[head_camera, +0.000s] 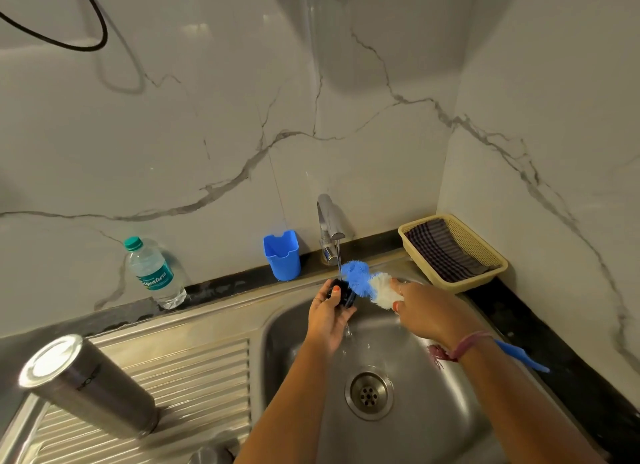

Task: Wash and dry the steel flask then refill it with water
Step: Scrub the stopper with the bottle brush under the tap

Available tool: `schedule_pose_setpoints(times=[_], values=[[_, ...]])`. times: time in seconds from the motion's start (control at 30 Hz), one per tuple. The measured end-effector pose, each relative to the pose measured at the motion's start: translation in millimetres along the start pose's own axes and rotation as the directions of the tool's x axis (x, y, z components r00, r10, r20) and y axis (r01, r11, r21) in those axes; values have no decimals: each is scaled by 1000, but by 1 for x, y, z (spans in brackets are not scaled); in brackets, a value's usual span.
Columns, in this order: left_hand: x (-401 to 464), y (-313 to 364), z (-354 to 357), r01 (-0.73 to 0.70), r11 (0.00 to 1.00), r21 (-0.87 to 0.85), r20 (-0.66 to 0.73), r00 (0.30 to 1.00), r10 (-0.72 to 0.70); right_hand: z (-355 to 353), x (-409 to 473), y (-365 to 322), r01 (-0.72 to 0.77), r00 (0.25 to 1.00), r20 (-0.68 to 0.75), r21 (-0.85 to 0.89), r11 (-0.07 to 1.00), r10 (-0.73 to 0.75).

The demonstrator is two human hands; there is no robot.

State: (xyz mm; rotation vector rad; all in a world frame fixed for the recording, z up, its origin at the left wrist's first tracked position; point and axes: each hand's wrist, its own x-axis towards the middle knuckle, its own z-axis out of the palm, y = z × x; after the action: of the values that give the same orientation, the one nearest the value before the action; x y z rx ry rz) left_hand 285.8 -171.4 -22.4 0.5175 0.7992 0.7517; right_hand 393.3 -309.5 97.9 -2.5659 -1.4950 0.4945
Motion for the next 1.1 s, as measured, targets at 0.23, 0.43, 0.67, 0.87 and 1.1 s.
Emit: schedule_pose_setpoints(times=[0.23, 0.43, 0.67, 0.87, 1.1], values=[[-1, 1, 5, 17, 992, -123, -27, 999, -20, 13, 0, -5, 9, 1000, -24, 74, 997, -7], [-7, -2, 4, 10, 993, -118, -14, 1000, -12, 14, -2, -5, -26, 1000, 1, 58, 998, 26], [-1, 1, 0, 13, 997, -79, -23, 1000, -15, 14, -3, 2, 23, 1000, -23, 178, 984, -19], [-2, -4, 1, 68, 974, -217, 41, 997, -61, 13, -10, 5, -22, 997, -63, 191, 981, 35], [3, -1, 6, -53, 986, -156, 16, 998, 56, 7, -18, 0, 33, 998, -63, 98, 995, -27]])
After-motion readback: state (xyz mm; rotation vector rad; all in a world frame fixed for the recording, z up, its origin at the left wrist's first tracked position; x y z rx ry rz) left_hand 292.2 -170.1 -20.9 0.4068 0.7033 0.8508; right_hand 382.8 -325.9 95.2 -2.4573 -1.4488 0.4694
